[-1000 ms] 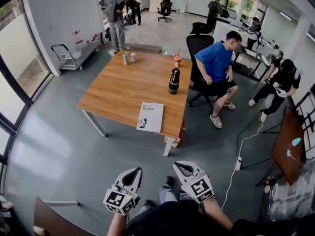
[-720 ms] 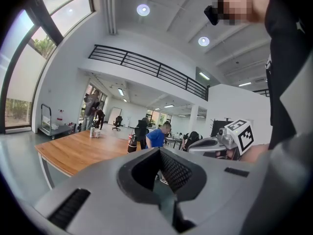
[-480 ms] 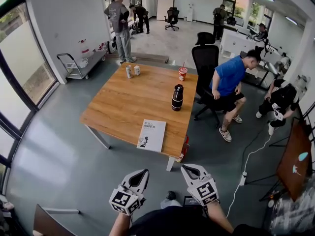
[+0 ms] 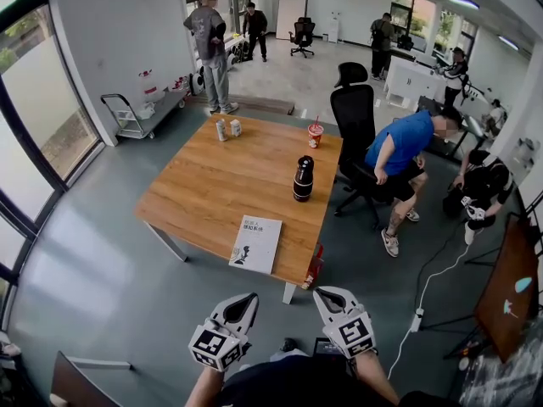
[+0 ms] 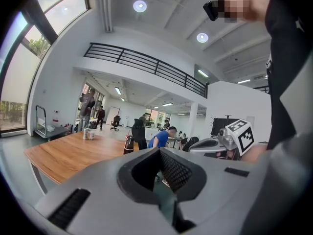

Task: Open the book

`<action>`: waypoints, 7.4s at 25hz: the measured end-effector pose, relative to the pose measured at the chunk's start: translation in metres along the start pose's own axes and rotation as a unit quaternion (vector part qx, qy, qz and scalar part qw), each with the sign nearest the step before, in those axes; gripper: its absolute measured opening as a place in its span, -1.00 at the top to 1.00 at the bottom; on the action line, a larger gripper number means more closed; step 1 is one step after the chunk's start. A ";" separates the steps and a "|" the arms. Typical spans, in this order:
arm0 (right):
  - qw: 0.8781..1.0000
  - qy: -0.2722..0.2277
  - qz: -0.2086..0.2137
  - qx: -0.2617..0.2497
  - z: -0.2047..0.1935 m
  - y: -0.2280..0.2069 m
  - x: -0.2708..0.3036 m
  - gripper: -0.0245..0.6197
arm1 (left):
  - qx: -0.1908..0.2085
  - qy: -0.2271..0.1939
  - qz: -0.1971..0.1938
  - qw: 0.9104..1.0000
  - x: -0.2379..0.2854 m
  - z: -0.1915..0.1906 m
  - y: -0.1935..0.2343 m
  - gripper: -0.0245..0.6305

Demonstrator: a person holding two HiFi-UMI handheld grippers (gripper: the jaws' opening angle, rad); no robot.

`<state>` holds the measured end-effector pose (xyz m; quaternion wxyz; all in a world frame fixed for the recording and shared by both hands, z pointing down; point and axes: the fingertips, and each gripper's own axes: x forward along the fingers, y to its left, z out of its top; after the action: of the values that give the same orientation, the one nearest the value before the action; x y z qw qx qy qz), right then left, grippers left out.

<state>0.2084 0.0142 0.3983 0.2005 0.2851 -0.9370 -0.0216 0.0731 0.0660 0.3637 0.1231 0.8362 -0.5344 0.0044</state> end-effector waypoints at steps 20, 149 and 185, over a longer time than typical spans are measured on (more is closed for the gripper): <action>1.000 0.004 0.024 0.014 -0.012 -0.024 0.031 0.96 | -0.024 0.020 0.015 0.999 0.033 -0.014 0.011 0.93; 0.884 0.296 0.046 0.360 -0.256 -0.024 0.356 0.76 | -0.085 0.378 -0.041 0.921 0.188 -0.288 0.290 0.93; 0.889 0.238 0.064 0.386 -0.207 -0.022 0.353 0.81 | -0.041 0.384 -0.138 0.912 0.188 -0.267 0.231 0.93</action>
<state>0.0332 -0.1801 0.7138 0.2926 0.2764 -0.8115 0.4235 -0.0199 -0.1375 0.6956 0.3522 0.8296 -0.3247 0.2868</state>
